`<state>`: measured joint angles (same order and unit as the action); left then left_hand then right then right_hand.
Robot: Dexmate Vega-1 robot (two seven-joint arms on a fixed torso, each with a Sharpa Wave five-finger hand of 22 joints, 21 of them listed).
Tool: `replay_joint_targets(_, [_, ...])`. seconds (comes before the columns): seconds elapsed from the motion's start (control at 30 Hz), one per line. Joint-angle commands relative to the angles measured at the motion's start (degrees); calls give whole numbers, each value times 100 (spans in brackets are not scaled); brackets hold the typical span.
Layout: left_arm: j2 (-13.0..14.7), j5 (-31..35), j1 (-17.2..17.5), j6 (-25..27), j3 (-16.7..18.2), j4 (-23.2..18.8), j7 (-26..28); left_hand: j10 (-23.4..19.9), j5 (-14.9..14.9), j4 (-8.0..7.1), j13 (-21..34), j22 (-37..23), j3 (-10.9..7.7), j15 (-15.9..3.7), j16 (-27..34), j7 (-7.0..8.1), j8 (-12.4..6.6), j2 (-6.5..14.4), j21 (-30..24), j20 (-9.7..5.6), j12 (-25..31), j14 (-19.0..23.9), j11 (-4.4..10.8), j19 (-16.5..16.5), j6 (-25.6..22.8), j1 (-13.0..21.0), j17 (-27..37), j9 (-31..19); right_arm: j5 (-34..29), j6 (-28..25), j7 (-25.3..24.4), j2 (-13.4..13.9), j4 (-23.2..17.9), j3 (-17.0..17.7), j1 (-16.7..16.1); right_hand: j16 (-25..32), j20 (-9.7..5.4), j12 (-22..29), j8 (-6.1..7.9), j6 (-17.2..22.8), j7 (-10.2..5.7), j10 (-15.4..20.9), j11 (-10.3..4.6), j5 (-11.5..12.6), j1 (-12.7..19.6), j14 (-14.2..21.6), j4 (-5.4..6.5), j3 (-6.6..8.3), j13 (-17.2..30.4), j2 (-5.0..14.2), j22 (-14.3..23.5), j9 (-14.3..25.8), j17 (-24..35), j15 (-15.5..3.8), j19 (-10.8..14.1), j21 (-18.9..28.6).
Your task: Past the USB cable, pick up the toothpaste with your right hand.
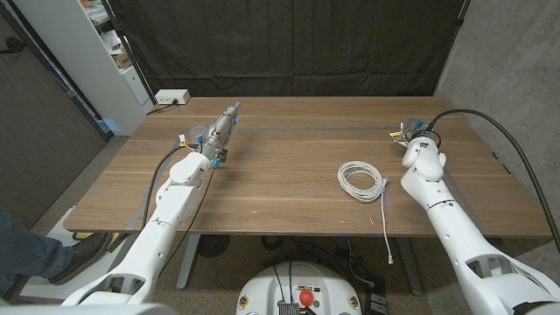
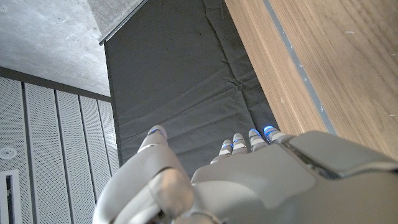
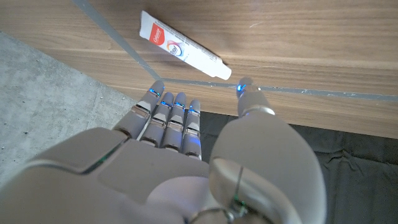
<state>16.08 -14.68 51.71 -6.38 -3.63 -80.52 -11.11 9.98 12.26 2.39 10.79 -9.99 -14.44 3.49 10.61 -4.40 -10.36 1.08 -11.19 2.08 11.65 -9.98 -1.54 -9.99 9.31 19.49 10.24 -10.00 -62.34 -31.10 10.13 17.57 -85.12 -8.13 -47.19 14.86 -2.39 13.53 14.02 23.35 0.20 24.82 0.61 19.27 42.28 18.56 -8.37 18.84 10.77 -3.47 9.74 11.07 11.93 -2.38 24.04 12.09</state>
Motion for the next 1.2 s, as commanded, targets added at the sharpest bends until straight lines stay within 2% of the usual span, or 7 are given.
replay_joint_targets(0.03, [-2,-5,-35,7,1,80,-13,329,-33,37,14,-33,-4,30,5,-23,-31,13,7,53,-3,-414,-38,-502,15,15,15,-17,-54,-96,137,25,227,-138,173,35,-13,17,42,111,-15,78,11,38,61,112,1,28,19,18,26,9,27,-151,81,39])
replay_joint_targets(0.37, [-18,31,-78,-11,-13,162,1,334,-35,43,14,-33,1,20,6,-24,-32,12,5,54,-3,-414,-31,-504,13,10,16,-17,-88,-156,280,83,321,-212,267,61,-49,75,108,418,-70,411,-55,43,103,313,4,43,21,13,28,11,25,-215,136,25])
replay_joint_targets(0.63, [-53,31,-129,-6,-41,240,-28,330,-36,47,14,-33,4,20,5,-25,-32,13,4,53,0,-418,-36,-506,13,7,16,-17,-85,-228,374,91,428,-249,359,84,-58,76,119,507,-76,492,-36,42,104,423,15,46,21,15,28,11,26,-222,150,18])
replay_joint_targets(0.7, [-61,48,-133,-24,-47,248,-14,331,-37,48,14,-33,5,22,6,-23,-32,13,5,56,0,-418,-32,-510,11,6,16,-17,-58,-183,370,113,458,-250,369,82,-58,78,116,515,-79,516,-70,42,104,433,18,47,22,16,28,11,26,-219,150,14])
replay_joint_targets(0.8, [-63,69,-133,-8,-52,241,9,332,-37,50,14,-33,6,21,6,-23,-32,14,5,55,0,-419,-34,-511,11,5,16,-17,-53,-200,302,99,517,-257,385,79,-58,73,110,521,-79,529,-29,41,103,443,22,48,22,17,28,11,27,-217,153,12])
replay_joint_targets(1.2, [-85,81,-187,23,-76,323,-20,334,-38,56,15,-33,10,19,8,-19,-34,16,2,62,2,-416,-21,-511,4,1,16,-18,-28,-254,285,111,701,-315,483,80,-45,56,117,633,-96,605,-72,40,64,516,57,35,24,20,29,12,35,-200,186,7])
